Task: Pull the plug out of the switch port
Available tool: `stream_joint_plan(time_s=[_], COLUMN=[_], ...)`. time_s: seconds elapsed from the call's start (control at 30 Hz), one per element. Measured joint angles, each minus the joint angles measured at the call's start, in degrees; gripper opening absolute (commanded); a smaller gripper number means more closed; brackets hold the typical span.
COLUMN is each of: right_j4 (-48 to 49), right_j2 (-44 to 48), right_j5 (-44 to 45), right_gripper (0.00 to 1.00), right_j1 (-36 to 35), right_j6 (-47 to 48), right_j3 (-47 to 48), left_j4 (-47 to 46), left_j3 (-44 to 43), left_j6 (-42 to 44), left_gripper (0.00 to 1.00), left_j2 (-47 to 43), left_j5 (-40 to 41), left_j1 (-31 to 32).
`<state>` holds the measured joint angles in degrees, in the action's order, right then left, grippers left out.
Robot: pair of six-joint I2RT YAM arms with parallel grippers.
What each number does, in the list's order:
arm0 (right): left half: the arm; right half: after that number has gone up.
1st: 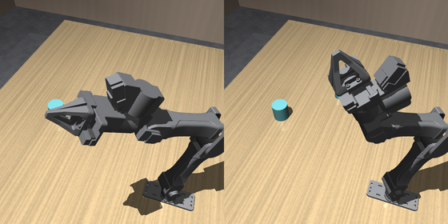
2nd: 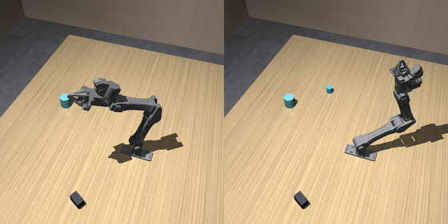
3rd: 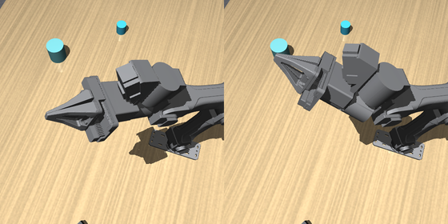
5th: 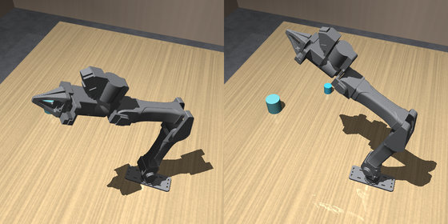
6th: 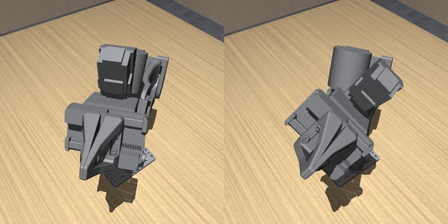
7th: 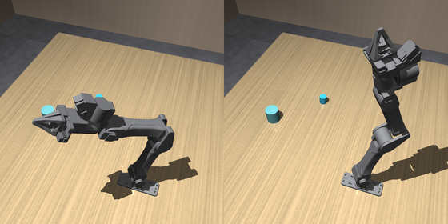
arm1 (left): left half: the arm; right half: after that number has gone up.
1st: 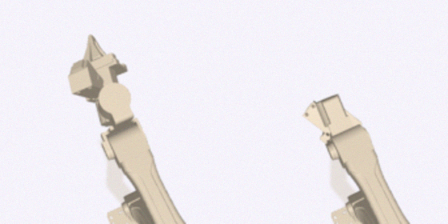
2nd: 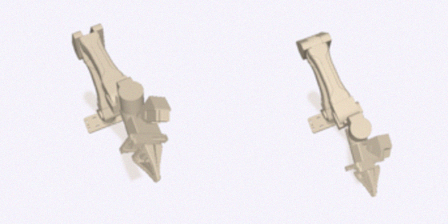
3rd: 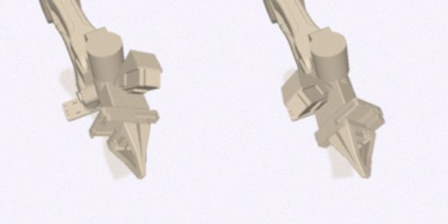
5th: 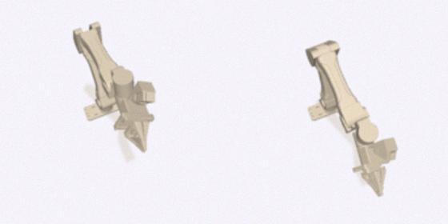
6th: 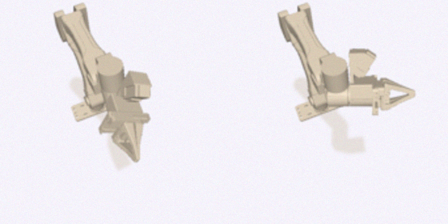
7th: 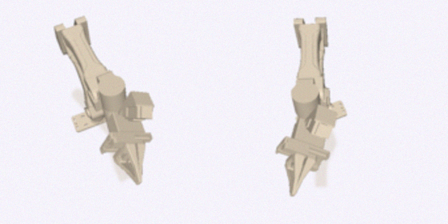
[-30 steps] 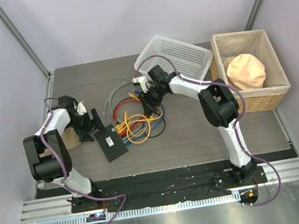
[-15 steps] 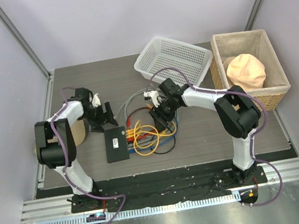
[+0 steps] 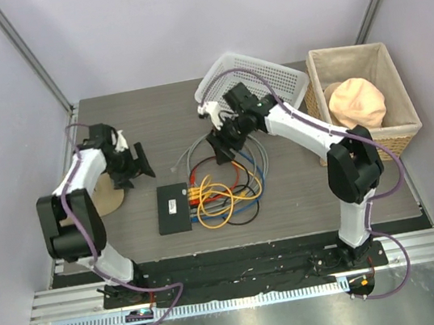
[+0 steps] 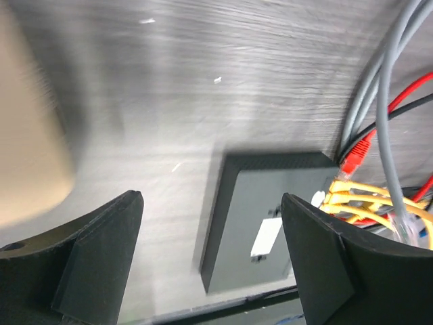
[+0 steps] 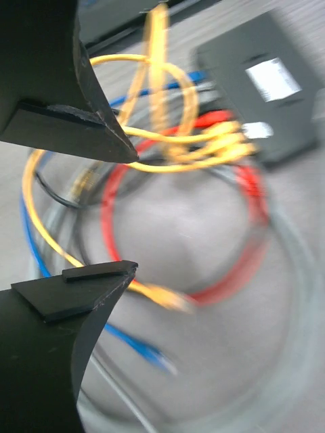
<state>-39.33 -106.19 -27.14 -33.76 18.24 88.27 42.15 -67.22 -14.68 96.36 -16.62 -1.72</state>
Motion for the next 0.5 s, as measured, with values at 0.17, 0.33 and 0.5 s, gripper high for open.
stream_joint_plan(time_s=[0.17, 0.33, 0.5], right_j4=[-0.98, -2.01, -5.90], right_j2=[-6.21, -15.08, -21.03], right_j5=[-2.91, -5.62, -8.39], right_gripper=[0.36, 0.14, 0.03], right_j1=[0.13, 0.00, -0.04], right_j6=[-0.15, -0.04, 3.32], right_j3=[14.51, 20.70, 21.20], left_j4=[3.93, 3.72, 1.99], left_j3=[-0.04, 0.55, 4.20], left_j6=[-2.71, -3.06, -1.92], left_gripper=[0.76, 0.29, 0.05], left_j2=[-8.96, -14.08, -13.81], left_j5=[-0.35, -5.03, -8.07], left_j1=[-2.16, -1.40, -1.25])
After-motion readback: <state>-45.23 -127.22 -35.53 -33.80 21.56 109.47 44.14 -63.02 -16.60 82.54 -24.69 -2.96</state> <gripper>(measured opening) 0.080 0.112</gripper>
